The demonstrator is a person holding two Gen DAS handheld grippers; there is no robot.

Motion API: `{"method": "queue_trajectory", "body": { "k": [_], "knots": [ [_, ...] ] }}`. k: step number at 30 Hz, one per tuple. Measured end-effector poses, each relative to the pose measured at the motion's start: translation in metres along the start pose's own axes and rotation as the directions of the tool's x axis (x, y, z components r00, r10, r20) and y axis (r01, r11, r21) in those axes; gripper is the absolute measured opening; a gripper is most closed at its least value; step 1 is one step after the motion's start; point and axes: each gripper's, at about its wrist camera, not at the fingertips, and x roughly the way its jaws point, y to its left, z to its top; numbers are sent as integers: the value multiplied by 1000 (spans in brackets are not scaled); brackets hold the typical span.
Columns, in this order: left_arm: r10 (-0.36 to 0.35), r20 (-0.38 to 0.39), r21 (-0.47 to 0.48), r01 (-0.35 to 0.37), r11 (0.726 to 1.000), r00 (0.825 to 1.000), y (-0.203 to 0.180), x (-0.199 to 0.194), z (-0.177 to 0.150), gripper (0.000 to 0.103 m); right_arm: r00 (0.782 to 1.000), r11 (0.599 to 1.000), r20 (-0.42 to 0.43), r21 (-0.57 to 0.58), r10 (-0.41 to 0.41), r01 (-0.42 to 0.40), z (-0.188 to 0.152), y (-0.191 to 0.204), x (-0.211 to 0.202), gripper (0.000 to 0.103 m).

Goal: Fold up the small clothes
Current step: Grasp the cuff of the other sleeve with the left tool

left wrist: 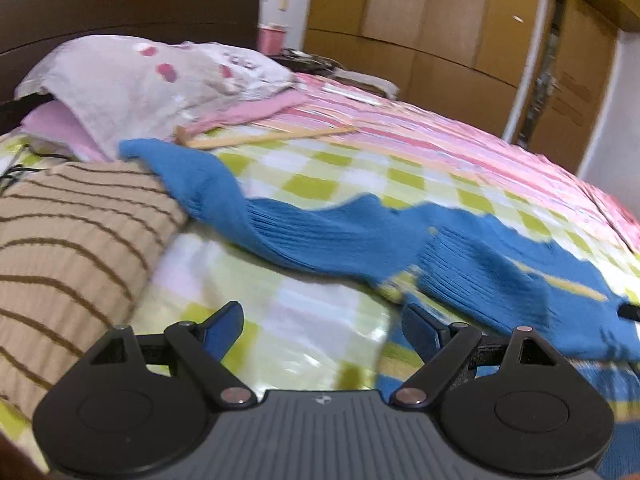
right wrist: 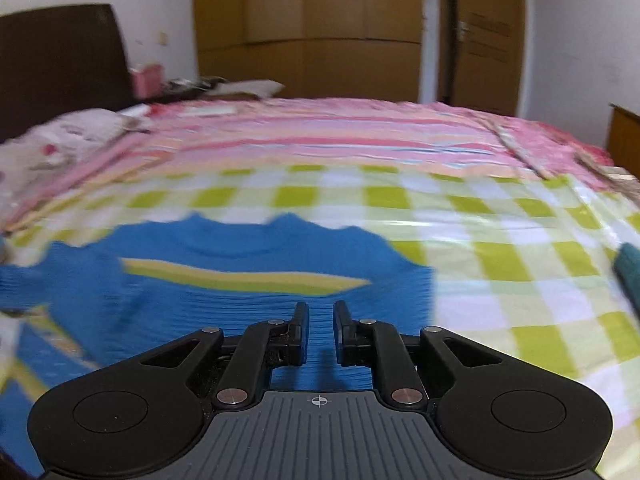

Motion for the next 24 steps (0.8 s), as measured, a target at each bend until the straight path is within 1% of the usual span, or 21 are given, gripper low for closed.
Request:
{"method": "queue_trajectory", "body": {
  "k": [2, 4, 5, 7, 12, 14, 16, 19, 21, 22, 23, 24],
  "knots": [
    [25, 7, -25, -25, 999, 1000, 8, 1, 3, 91, 998, 999, -34, 1, 44, -44, -6, 10, 5, 14],
    [37, 5, -49, -37, 998, 999, 15, 5, 7, 91, 994, 997, -83, -17, 67, -69, -14, 18, 15, 14],
    [48, 5, -55, -48, 997, 999, 17, 7, 9, 91, 993, 997, -97, -23, 66, -69, -17, 21, 18, 14],
    [75, 8, -59, -75, 995, 997, 21, 11, 14, 91, 995, 998, -81, -23, 62, -64, -18, 24, 14, 16],
    [125, 26, -84, -122, 989, 992, 31, 23, 33, 90, 991, 992, -60, 49, 120, -117, -18, 19, 0, 16],
    [145, 25, -95, -142, 985, 989, 33, 32, 41, 90, 988, 987, -54, 66, 147, -144, -19, 19, -5, 16],
    [162, 9, -110, -160, 981, 987, 36, 44, 48, 88, 984, 983, -50, 73, 172, -169, -21, 22, -7, 16],
    [188, -25, -132, -189, 973, 982, 41, 61, 55, 81, 977, 975, -48, 83, 209, -205, -21, 29, -9, 16],
    [219, -43, -124, -223, 967, 975, 41, 74, 56, 68, 972, 970, -48, 86, 230, -225, -20, 33, -8, 16],
    [230, -48, -117, -234, 965, 972, 41, 78, 56, 65, 970, 968, -47, 88, 239, -235, -20, 35, -8, 16],
    [240, -51, -112, -244, 963, 970, 40, 82, 56, 58, 968, 966, -47, 90, 247, -242, -20, 36, -8, 16],
    [247, -50, -110, -251, 962, 968, 40, 84, 55, 47, 966, 964, -47, 93, 254, -249, -20, 37, -8, 16]
  ]
}}
